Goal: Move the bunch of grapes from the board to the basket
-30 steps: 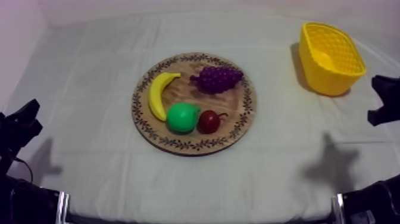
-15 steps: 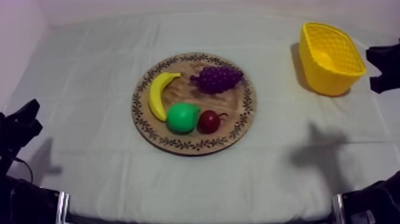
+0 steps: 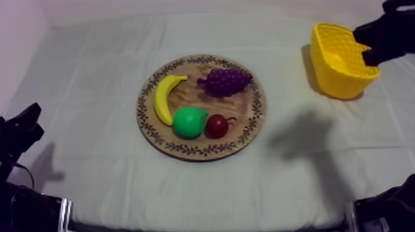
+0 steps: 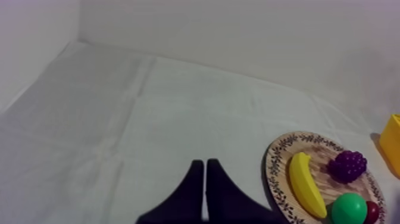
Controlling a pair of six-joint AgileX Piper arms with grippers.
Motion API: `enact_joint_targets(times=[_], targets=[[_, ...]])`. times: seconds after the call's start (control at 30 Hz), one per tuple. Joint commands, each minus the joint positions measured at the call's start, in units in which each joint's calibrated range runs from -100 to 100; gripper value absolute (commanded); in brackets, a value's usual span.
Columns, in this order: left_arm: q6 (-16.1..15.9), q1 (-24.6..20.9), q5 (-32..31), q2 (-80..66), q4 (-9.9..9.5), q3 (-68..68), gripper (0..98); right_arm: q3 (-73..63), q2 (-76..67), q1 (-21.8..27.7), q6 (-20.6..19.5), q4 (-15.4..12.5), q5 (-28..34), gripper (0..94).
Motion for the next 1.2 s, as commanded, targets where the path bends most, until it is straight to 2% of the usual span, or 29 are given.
enact_joint_targets(times=[0.0,0.17,0.5,1.17], targets=[[0.0,0.0,0.0,0.0,-0.02,0.0,0.1,-3.5,2.6,-0.9,-0.2,0.6,1.1,0.6],[0.0,0.0,0.0,0.0,-0.02,0.0,0.1,-9.0,7.3,-3.0,-0.5,1.8,4.1,0.6],[0.0,0.0,0.0,0.0,-0.02,0.0,0.1,-20.6,16.6,-5.2,1.6,2.2,9.8,0.6],[0.0,0.0,0.0,0.0,-0.02,0.0,0.1,-40.0,37.0,-8.5,11.0,2.2,17.5,0.6]])
